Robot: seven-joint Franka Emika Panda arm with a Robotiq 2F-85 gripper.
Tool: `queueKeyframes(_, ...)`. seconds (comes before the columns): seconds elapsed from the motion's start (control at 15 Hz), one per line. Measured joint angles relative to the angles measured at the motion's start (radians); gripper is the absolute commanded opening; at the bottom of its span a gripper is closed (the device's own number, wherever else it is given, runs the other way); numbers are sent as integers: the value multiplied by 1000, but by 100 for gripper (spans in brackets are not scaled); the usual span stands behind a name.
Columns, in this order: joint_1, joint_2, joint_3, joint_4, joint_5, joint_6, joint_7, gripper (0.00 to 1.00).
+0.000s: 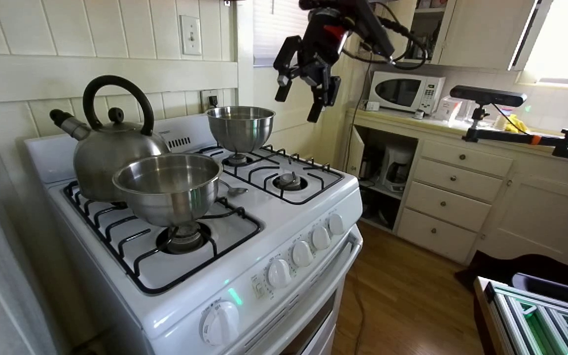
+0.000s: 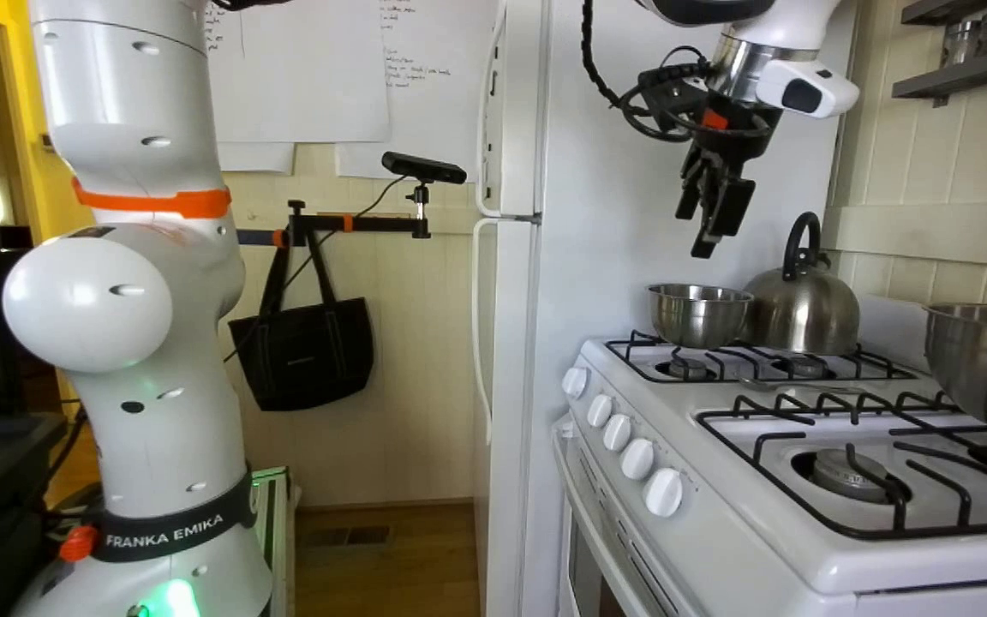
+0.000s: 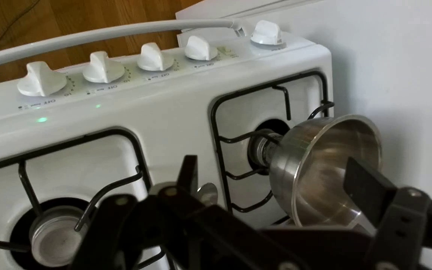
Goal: Put the small silver bowl in the other silva bowl and put the spoon in the small silver bowl
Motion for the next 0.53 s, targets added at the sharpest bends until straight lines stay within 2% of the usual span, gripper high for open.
queueKeyframes(0.2, -7, 137, 12, 111, 14, 0, 0, 100)
queueKeyframes(0.53, -6, 301, 82, 291, 4, 0, 1, 100)
